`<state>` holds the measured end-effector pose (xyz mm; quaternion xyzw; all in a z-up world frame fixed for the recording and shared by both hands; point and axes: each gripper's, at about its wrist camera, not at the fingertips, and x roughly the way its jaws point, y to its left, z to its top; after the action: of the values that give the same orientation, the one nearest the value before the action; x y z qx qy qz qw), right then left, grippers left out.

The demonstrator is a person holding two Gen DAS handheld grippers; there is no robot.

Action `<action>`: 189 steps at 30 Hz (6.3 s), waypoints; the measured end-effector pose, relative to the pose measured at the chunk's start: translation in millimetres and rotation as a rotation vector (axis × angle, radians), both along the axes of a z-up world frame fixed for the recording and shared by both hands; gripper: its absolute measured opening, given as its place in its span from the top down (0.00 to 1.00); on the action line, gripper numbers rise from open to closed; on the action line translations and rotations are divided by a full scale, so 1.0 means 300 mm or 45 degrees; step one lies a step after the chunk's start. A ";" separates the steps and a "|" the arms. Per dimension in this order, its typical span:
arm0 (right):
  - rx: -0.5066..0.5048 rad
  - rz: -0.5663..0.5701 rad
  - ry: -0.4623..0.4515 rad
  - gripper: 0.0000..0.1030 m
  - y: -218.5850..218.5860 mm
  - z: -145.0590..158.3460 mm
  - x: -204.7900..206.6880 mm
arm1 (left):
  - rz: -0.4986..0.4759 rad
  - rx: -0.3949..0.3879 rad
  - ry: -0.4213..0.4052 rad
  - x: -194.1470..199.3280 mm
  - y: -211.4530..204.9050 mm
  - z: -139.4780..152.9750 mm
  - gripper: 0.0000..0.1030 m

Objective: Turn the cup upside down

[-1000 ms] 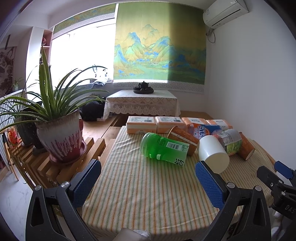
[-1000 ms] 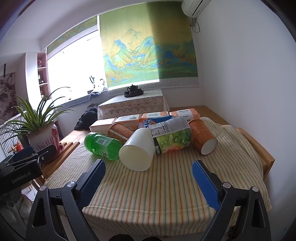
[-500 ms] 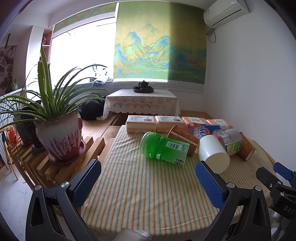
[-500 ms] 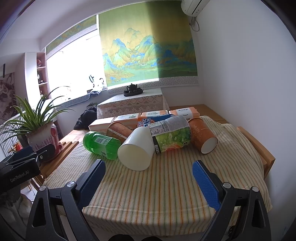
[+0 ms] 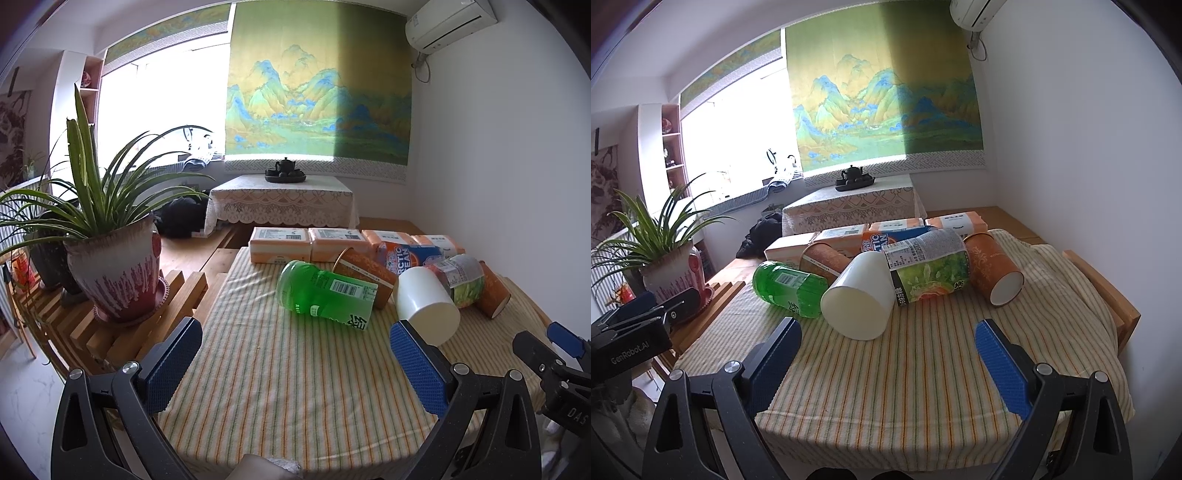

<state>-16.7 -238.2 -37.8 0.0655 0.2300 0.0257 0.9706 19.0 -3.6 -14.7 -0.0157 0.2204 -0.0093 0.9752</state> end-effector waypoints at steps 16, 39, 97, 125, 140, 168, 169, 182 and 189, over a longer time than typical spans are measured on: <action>0.005 -0.013 0.016 0.09 -0.021 -0.007 0.016 | -0.011 0.003 0.012 0.019 -0.011 -0.007 0.00; 0.017 -0.107 0.237 0.09 -0.375 -0.063 0.298 | -0.104 0.059 0.109 0.096 -0.109 -0.078 0.00; -0.012 0.222 0.300 0.46 0.149 -0.072 0.077 | 0.045 -0.021 0.074 -0.005 0.182 -0.091 0.00; 0.107 0.134 0.186 0.29 0.103 -0.085 -0.036 | -0.047 -0.094 0.080 -0.156 0.060 -0.123 0.00; 0.144 -0.090 0.131 0.17 -0.184 -0.153 -0.132 | -0.137 0.077 0.054 -0.142 -0.326 -0.173 0.00; 0.232 -0.099 0.139 0.17 -0.232 -0.201 -0.079 | -0.102 0.236 0.101 -0.081 -0.277 -0.214 0.37; 0.237 -0.100 0.138 0.17 -0.233 -0.200 -0.080 | -0.105 0.234 0.093 -0.081 -0.272 -0.201 0.37; 0.203 -0.078 0.164 0.17 -0.188 -0.207 -0.051 | -0.154 0.131 0.050 -0.023 -0.212 -0.106 0.38; 0.188 -0.078 0.162 0.17 -0.178 -0.188 -0.042 | -0.171 0.100 0.007 0.006 -0.209 -0.060 0.38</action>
<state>-29.3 -291.6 -94.1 0.1453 0.2866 0.0088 0.9469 20.8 -66.2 -32.7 0.0374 0.2239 -0.0658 0.9717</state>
